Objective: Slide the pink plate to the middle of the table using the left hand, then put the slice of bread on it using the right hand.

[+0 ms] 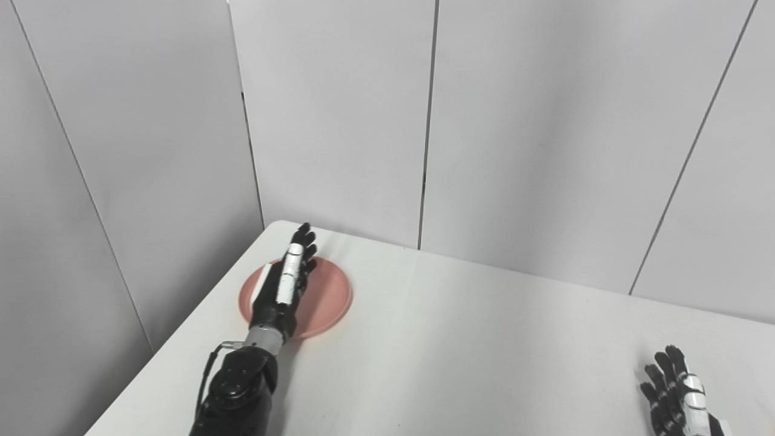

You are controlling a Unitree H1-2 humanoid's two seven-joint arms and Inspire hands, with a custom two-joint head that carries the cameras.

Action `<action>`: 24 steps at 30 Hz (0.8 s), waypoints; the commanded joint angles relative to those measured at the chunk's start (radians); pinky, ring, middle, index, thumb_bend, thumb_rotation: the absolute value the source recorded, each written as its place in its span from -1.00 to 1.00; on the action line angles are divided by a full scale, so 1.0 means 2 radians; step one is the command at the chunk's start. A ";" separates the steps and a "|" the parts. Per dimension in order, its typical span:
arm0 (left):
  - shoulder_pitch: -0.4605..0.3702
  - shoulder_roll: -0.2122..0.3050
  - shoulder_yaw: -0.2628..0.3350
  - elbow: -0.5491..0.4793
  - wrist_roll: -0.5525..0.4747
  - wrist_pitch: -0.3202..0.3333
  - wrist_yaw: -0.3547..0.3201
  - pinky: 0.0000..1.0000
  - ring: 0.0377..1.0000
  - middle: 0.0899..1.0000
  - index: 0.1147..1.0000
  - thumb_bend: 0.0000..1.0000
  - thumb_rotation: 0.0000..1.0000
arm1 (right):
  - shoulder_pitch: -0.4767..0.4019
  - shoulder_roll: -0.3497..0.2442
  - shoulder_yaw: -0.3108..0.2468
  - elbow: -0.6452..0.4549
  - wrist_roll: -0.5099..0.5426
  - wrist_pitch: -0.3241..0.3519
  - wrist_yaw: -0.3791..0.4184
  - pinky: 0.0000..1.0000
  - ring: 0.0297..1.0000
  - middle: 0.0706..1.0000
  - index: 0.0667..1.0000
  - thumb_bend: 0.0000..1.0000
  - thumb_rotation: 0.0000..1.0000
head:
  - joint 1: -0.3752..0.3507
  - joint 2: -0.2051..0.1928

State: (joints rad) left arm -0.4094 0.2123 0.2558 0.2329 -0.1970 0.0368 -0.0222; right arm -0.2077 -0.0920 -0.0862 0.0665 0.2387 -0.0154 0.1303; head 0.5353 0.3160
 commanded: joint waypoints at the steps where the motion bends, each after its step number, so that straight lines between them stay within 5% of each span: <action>1: -0.031 0.020 0.008 -0.004 -0.005 -0.023 -0.002 0.97 0.97 0.97 0.89 0.38 1.00 | -0.017 0.001 -0.002 -0.006 0.001 -0.036 0.006 1.00 0.99 1.00 1.00 0.18 1.00 | 0.000 0.000; 10: -0.055 0.051 0.051 0.041 -0.020 -0.024 0.017 0.78 0.78 0.77 0.70 0.44 1.00 | -0.015 0.001 -0.003 -0.015 0.003 -0.032 0.008 1.00 0.99 1.00 1.00 0.16 1.00 | 0.006 0.001; 24: -0.069 0.103 0.062 0.120 -0.030 -0.057 -0.004 0.65 0.66 0.62 0.60 0.48 1.00 | -0.011 0.005 0.001 -0.029 0.000 -0.035 0.011 1.00 0.99 0.97 0.99 0.18 1.00 | 0.008 0.000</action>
State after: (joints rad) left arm -0.4884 0.3733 0.3694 0.4750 -0.2517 -0.0290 -0.0199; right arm -0.2058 -0.0848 -0.0839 0.0500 0.2352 -0.0278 0.1439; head 0.5522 0.3145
